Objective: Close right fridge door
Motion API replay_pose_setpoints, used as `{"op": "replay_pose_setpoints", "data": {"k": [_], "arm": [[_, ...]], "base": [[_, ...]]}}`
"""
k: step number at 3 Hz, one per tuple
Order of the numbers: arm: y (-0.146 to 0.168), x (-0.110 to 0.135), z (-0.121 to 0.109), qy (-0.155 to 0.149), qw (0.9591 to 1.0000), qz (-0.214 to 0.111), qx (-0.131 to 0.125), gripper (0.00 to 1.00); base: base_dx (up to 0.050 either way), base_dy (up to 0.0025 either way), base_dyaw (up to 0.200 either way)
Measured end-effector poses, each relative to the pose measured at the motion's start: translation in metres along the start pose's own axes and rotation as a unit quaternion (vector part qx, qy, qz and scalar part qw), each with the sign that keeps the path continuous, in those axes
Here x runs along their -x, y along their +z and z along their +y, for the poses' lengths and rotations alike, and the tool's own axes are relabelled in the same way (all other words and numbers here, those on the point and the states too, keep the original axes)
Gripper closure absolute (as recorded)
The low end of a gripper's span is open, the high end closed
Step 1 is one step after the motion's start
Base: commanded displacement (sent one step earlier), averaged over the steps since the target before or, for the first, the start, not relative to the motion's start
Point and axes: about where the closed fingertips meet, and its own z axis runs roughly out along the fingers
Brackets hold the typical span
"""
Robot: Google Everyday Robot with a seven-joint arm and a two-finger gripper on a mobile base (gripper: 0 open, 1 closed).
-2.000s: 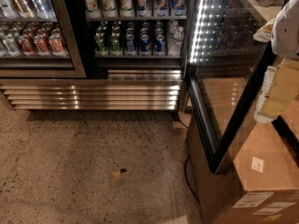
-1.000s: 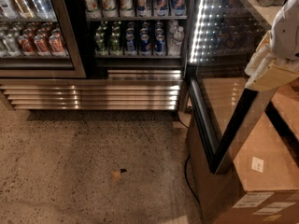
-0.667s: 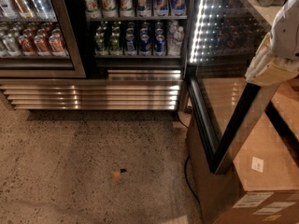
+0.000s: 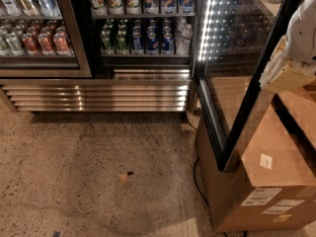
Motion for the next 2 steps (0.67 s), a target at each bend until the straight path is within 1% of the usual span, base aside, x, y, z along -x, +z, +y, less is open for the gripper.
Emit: {"op": "replay_pose_setpoints", "data": {"k": [1, 2], "arm": [[-0.001, 0.005, -0.009, 0.0, 1.0, -0.003, 0.003, 1.0], [0.021, 0.002, -0.019, 0.014, 0.9994, -0.008, 0.032, 1.0]], "base": [[0.0, 0.0, 0.0], [0.0, 0.0, 0.0]]}}
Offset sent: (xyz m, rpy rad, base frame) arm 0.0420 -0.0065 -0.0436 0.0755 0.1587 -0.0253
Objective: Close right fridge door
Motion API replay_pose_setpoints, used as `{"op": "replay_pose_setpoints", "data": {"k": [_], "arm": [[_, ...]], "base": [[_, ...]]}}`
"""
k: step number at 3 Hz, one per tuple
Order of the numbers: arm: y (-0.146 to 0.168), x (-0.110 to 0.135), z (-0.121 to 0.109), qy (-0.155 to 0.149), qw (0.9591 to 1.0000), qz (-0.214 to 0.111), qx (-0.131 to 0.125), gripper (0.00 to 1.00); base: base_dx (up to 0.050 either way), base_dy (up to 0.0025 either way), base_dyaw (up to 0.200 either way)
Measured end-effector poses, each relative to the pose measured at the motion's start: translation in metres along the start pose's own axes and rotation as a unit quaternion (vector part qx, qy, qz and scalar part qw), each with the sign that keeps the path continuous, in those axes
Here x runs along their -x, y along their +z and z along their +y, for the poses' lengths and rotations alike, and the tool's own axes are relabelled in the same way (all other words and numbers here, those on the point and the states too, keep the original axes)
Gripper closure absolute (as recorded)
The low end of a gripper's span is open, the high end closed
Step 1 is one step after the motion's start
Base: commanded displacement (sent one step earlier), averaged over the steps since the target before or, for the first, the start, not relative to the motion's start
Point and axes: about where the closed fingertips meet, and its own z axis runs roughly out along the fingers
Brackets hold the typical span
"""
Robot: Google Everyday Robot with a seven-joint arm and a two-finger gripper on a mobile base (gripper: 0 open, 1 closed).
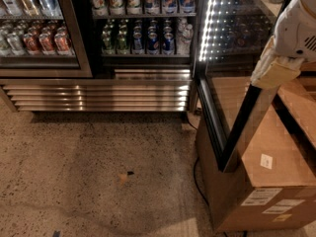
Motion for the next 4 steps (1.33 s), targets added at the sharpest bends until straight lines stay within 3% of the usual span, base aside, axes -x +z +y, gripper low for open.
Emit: {"op": "replay_pose_setpoints", "data": {"k": [1, 3, 4], "arm": [[0.028, -0.005, -0.007, 0.012, 0.9995, 0.0, 0.029, 1.0], [0.028, -0.007, -0.009, 0.016, 0.9995, -0.002, 0.026, 1.0], [0.011, -0.04, -0.018, 0.058, 0.9979, -0.029, 0.008, 1.0]], "base": [[0.0, 0.0, 0.0], [0.0, 0.0, 0.0], [0.0, 0.0, 0.0]]}}
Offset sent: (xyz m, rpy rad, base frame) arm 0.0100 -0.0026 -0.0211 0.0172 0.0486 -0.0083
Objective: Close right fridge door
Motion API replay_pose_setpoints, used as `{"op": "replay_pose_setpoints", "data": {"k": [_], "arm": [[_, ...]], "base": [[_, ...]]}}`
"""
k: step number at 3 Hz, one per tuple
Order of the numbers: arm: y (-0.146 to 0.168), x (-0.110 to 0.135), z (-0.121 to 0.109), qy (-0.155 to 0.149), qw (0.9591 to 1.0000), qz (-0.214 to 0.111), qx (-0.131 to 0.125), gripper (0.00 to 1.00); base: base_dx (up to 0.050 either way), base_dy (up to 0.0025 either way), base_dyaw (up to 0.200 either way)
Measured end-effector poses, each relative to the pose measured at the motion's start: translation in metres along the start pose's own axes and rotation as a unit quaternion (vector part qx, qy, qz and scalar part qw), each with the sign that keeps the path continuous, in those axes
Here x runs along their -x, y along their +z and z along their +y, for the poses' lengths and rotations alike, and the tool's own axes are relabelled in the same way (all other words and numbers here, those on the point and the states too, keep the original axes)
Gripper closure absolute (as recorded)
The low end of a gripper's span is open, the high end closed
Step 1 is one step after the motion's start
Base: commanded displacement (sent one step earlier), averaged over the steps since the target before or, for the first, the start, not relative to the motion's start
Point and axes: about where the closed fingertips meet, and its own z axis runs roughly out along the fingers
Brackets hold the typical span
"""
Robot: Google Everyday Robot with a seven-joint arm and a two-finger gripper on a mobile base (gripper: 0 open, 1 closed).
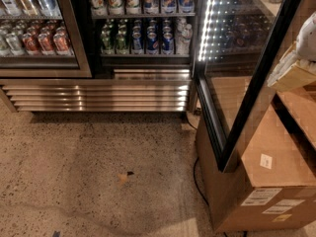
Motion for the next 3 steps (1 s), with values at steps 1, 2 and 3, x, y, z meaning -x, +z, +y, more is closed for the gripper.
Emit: {"op": "replay_pose_setpoints", "data": {"k": [1, 2, 3], "arm": [[0.0, 0.0, 0.0, 0.0, 1.0, 0.0, 0.0, 1.0], [-0.005, -0.014, -0.012, 0.026, 0.9996, -0.011, -0.005, 1.0], [-0.014, -0.031, -0.026, 0.054, 0.9981, -0.025, -0.013, 1.0]], "base": [[0.0, 0.0, 0.0], [0.0, 0.0, 0.0], [0.0, 0.0, 0.0]]}}
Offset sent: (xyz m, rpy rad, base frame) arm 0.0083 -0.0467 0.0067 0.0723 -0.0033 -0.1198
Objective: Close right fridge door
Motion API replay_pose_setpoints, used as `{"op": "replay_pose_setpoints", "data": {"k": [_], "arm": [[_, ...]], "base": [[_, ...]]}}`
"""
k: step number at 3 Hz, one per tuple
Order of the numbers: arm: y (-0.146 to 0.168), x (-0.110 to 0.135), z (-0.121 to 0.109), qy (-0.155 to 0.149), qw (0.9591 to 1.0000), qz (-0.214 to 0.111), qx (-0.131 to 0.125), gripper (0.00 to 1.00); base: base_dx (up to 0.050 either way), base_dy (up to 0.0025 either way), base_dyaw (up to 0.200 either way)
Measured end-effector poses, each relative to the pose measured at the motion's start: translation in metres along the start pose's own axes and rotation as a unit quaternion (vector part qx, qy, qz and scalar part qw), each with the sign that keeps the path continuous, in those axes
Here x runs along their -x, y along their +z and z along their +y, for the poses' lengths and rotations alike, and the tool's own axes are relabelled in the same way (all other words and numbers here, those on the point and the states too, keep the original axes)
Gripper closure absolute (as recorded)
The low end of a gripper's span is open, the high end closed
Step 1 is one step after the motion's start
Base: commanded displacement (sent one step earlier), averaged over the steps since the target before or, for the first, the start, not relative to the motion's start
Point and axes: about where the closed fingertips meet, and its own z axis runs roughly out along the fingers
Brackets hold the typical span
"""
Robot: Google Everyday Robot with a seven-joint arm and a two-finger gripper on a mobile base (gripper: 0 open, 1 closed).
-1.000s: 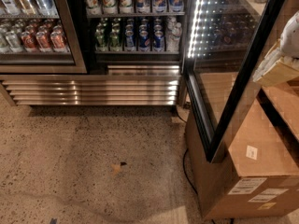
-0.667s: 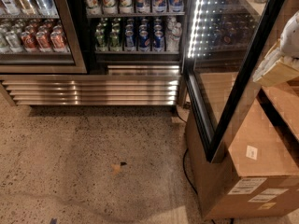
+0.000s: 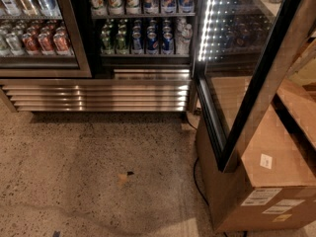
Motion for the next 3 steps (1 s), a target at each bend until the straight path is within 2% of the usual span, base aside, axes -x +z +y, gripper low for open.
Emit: {"op": "replay_pose_setpoints", "data": {"k": [1, 3], "arm": [[0.001, 0.005, 0.003, -0.008, 1.0, 0.003, -0.003, 1.0], [0.044, -0.002, 0.008, -0.002, 0.9991, 0.028, 0.033, 1.0]], "base": [[0.0, 0.0, 0.0], [0.0, 0.0, 0.0]]}}
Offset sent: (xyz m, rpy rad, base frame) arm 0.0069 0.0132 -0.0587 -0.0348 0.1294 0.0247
